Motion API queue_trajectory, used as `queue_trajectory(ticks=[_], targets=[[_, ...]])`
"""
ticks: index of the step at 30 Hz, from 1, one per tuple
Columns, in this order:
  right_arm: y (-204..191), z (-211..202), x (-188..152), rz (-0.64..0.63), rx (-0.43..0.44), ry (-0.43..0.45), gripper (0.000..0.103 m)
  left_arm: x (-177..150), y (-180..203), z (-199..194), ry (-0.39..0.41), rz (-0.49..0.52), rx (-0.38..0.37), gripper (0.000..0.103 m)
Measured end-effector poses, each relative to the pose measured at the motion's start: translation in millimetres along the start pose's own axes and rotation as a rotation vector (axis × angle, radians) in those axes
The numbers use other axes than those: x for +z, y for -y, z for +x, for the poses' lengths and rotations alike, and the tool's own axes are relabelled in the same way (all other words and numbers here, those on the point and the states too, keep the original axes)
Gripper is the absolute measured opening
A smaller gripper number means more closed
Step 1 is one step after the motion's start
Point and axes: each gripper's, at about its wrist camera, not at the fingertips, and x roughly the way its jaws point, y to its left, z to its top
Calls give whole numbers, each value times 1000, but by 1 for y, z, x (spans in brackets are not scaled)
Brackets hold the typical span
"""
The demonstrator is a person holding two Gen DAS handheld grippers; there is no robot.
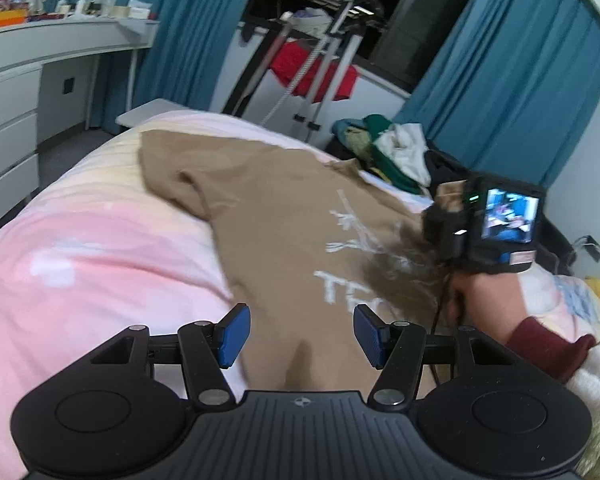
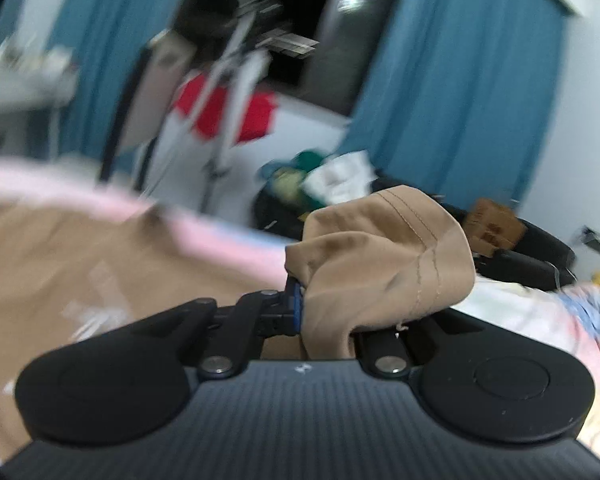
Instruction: Fold clothes
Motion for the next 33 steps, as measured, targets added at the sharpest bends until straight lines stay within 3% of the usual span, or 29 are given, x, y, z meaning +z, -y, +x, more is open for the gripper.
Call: queue_trajectory(ticks=[3, 4, 5, 7, 9, 12, 27, 33], targets=[[-27, 15, -5, -17, 75, -105, 15, -1, -11, 6, -23, -40, -8, 60], [-31, 17, -5, -25, 121, -131, 22, -1, -12, 8, -24, -44, -8, 60], [-34, 18, -5, -35, 171, -153, 31, 0, -13, 10, -23, -47, -9, 60], [-37, 13, -3, -44, 261, -159, 77, 2, -14, 12, -19, -54, -27, 60], [-29, -4, 5, 4, 361, -123, 87, 3, -14, 15, -18, -60, -42, 60], [-6, -33, 15, 108, 450, -104, 87, 2, -13, 18, -19, -62, -57, 60], [186, -231, -66, 643, 432, -115, 87, -14, 22, -1, -13, 67, -96, 61], [200, -253, -102, 669, 379, -144, 87, -30, 56, -30, -11, 179, -127, 61]])
